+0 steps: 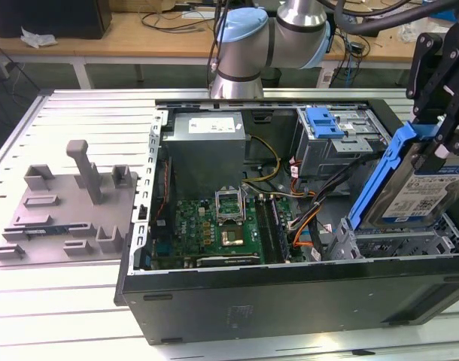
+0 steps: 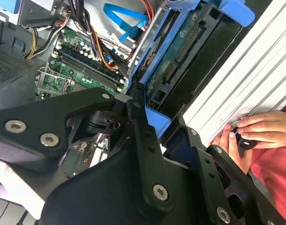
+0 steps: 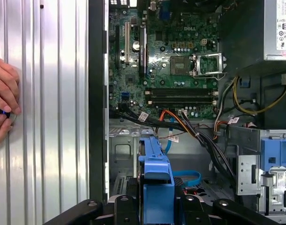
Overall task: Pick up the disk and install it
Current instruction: 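Insert the disk into the insertion slot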
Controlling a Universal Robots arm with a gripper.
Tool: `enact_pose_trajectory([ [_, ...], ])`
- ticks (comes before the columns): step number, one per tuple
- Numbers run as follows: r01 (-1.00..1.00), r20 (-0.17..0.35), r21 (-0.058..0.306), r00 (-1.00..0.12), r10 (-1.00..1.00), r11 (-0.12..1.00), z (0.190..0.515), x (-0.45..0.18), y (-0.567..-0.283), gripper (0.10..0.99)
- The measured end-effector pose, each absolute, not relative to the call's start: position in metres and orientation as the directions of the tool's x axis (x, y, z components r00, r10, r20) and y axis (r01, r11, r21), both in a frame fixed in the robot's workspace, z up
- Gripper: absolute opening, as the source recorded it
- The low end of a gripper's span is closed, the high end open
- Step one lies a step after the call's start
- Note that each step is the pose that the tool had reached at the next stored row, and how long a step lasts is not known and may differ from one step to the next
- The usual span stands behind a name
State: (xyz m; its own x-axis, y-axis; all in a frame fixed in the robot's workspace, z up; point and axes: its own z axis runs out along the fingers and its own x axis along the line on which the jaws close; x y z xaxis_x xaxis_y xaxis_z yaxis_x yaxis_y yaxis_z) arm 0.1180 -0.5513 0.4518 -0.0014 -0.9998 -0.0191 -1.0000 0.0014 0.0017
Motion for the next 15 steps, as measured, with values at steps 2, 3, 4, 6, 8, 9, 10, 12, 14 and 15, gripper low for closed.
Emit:
enact_pose_trajectory([
  [2, -1.000, -0.019, 0.002, -0.002, -1.000, 0.002, 0.4507, 0.1180, -0.5513, 0.369],
  [3, -1.000, -0.019, 0.002, -0.002, -1.000, 0.002, 0.4500, 0.1180, -0.5513, 0.369],
  [4, -1.000, -0.019, 0.002, -0.002, -1.000, 0.002, 0.4495, 0.1181, -0.5513, 0.369],
  [6, -1.000, -0.019, 0.002, -0.002, -1.000, 0.002, 0.4483, 0.1181, -0.5513, 0.369],
  [8, -1.000, -0.019, 0.002, -0.002, -1.000, 0.002, 0.4470, 0.1182, -0.5513, 0.369],
  [9, -1.000, -0.019, 0.002, -0.002, -1.000, 0.002, 0.4461, 0.1182, -0.5513, 0.369],
  [10, -1.000, -0.019, 0.002, -0.002, -1.000, 0.002, 0.4456, 0.1182, -0.5513, 0.369],
  [12, -1.000, -0.019, 0.002, -0.002, -1.000, 0.002, 0.4439, 0.1183, -0.5513, 0.369],
  [14, -1.000, -0.019, 0.002, -0.002, -1.000, 0.002, 0.4427, 0.1183, -0.5513, 0.369],
  [15, -1.000, -0.019, 0.002, -0.003, -1.000, 0.002, 0.4421, 0.1183, -0.5513, 0.369],
])
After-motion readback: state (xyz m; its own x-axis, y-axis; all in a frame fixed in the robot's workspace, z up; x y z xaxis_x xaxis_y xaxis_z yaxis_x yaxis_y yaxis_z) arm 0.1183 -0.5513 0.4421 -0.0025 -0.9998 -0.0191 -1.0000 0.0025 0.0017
